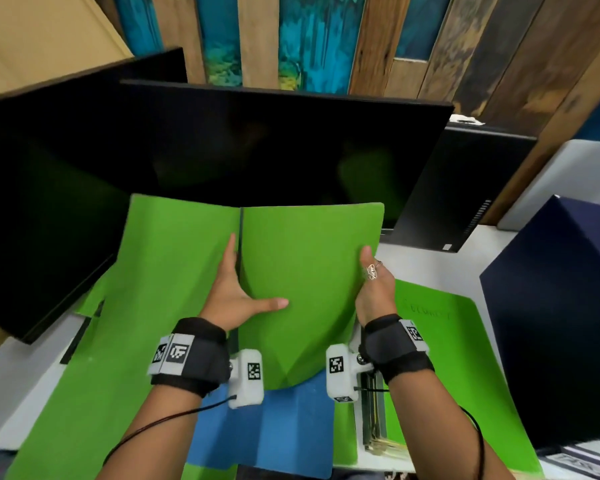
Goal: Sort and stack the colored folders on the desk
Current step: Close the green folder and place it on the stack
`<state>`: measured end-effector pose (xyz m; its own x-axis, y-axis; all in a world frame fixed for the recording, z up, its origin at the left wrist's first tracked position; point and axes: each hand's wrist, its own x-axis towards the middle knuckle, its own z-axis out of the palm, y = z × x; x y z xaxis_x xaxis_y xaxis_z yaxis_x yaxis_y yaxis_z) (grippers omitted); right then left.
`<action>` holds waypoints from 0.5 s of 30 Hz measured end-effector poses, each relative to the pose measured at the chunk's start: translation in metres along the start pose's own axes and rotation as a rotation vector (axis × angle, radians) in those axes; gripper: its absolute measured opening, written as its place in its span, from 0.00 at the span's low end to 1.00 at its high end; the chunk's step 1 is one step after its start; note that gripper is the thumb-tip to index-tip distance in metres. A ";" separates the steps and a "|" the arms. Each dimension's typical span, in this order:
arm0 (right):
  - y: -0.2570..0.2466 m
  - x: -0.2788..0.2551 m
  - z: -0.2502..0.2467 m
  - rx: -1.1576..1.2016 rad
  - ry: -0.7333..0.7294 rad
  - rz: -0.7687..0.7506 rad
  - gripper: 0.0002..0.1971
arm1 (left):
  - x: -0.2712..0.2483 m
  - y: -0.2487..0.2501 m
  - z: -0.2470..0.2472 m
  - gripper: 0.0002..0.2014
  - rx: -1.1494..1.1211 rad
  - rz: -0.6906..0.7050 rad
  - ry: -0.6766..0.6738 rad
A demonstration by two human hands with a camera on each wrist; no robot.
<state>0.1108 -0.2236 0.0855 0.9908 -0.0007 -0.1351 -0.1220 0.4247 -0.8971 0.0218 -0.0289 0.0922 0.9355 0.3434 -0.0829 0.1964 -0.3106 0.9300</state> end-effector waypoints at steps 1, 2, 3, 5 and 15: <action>-0.002 -0.002 -0.001 0.025 -0.036 -0.017 0.37 | 0.001 0.007 0.003 0.69 0.006 0.038 0.033; -0.006 -0.004 -0.002 0.068 -0.068 -0.040 0.41 | 0.001 0.015 0.004 0.70 0.031 0.065 0.092; -0.010 -0.002 -0.005 0.112 -0.087 -0.066 0.43 | 0.002 0.021 0.003 0.70 0.066 0.081 0.168; -0.023 0.003 -0.011 0.182 -0.087 -0.104 0.44 | 0.000 0.037 -0.003 0.72 0.120 0.110 0.301; -0.060 0.018 -0.026 0.248 -0.096 -0.168 0.46 | -0.024 0.096 -0.012 0.70 -0.093 0.380 0.074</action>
<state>0.1341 -0.2723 0.1256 0.9983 -0.0089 0.0574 0.0500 0.6335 -0.7721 0.0148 -0.0562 0.1877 0.9120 0.2835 0.2966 -0.1907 -0.3471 0.9182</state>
